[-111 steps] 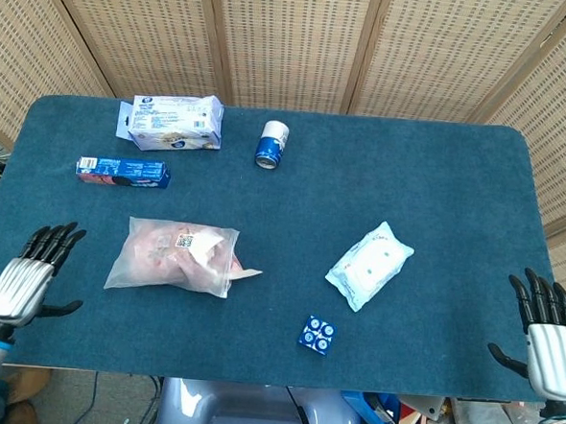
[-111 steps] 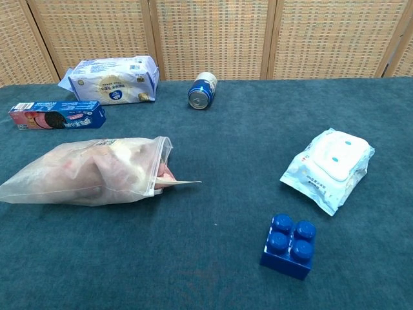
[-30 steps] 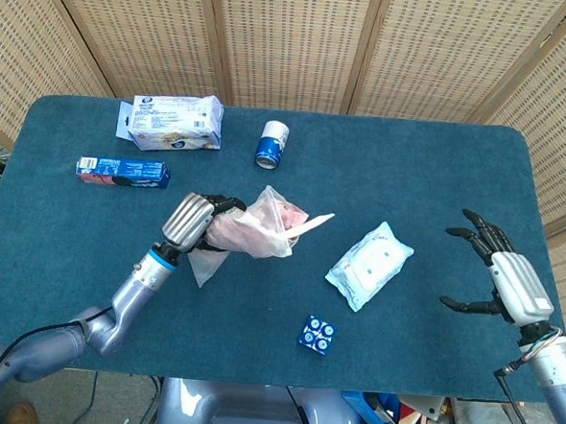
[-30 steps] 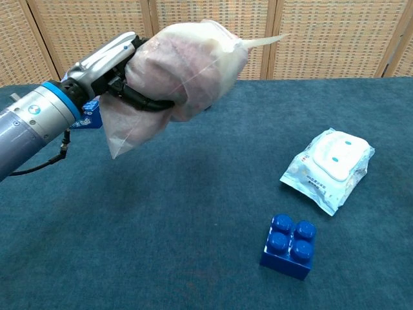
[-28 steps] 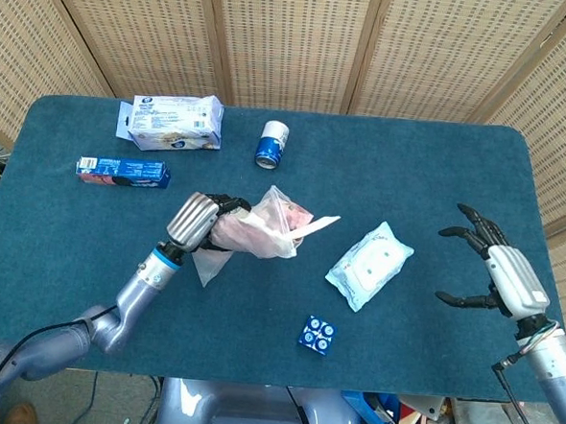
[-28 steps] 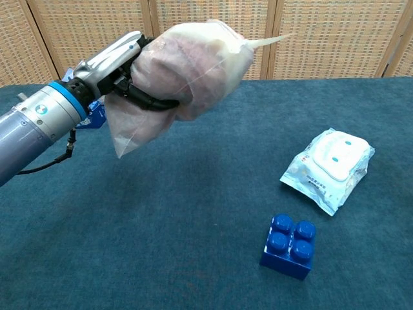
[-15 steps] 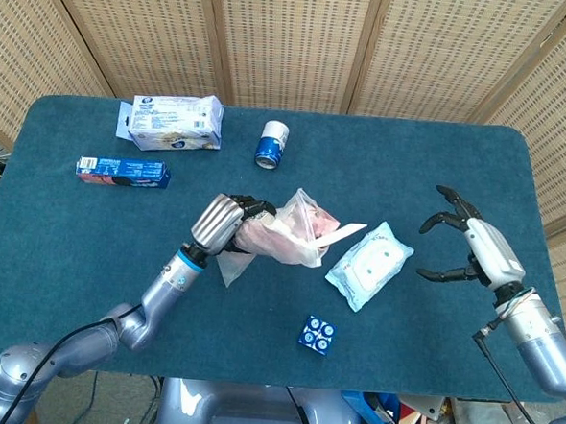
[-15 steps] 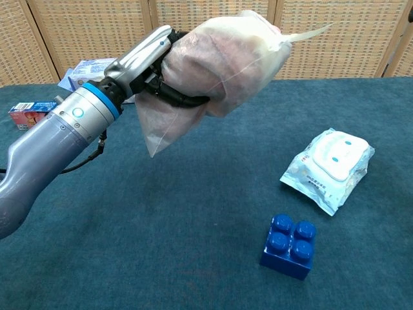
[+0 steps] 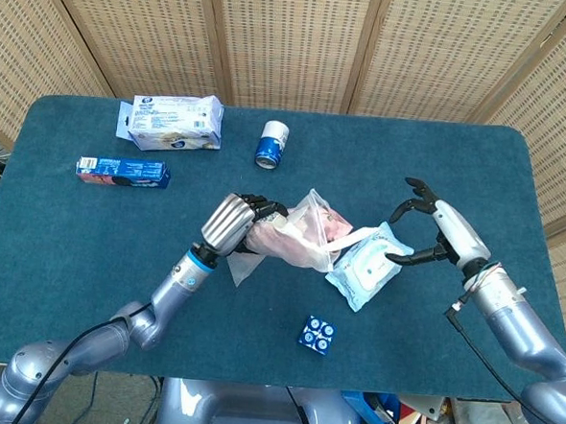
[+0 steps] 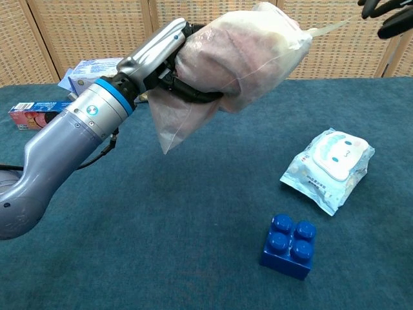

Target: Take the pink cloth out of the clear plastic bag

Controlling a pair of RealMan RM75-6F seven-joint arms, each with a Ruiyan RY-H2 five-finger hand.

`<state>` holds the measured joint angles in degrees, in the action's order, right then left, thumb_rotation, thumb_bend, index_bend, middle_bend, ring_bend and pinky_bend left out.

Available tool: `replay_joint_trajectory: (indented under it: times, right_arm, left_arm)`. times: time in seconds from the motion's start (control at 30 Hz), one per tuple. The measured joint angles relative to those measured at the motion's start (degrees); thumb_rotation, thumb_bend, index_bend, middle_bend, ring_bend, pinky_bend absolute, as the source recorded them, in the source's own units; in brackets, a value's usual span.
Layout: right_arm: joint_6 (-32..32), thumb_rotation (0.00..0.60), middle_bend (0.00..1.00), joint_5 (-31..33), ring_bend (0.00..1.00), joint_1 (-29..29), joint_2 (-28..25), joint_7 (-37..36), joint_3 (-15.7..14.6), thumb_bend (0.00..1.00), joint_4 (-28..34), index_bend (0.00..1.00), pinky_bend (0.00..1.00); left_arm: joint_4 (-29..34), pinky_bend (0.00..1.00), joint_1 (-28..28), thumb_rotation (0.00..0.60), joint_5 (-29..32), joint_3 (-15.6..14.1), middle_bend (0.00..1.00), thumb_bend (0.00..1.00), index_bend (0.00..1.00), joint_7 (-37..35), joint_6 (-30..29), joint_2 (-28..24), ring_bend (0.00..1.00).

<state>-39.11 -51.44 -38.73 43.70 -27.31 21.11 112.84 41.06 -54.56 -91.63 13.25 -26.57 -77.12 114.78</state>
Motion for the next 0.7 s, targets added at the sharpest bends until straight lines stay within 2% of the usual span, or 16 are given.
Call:
replay_joint_trajectory:
  times: [0.3,0.5,0.7]
  right_arm:
    - [1.9,0.6,0.04,5.2,0.0,-2.0,-4.3,0.0,2.2,0.04,4.8,0.46,0.0]
    - [1.2,0.6,0.04,7.5,0.0,-3.8,-3.8,3.0,1.8,0.04,5.9,0.46,0.0]
    - [-1.1,0.6,0.04,13.4,0.0,-7.4,-1.8,7.9,0.7,0.04,6.0,0.46,0.0]
  left_arm:
    - [1.6,0.66,-0.8,0.6,0.8,0.5,0.63,0.3,0.63,2.2,0.0,-0.8,0.56]
    - [3.0,0.66,-1.5,0.6,1.5,1.2,0.63,0.3,0.63,2.8,-0.3,-0.5,0.56]
    - [4.0,0.66,-1.7,0.6,2.1,1.1,0.63,0.3,0.63,3.7,0.2,-0.4,0.56]
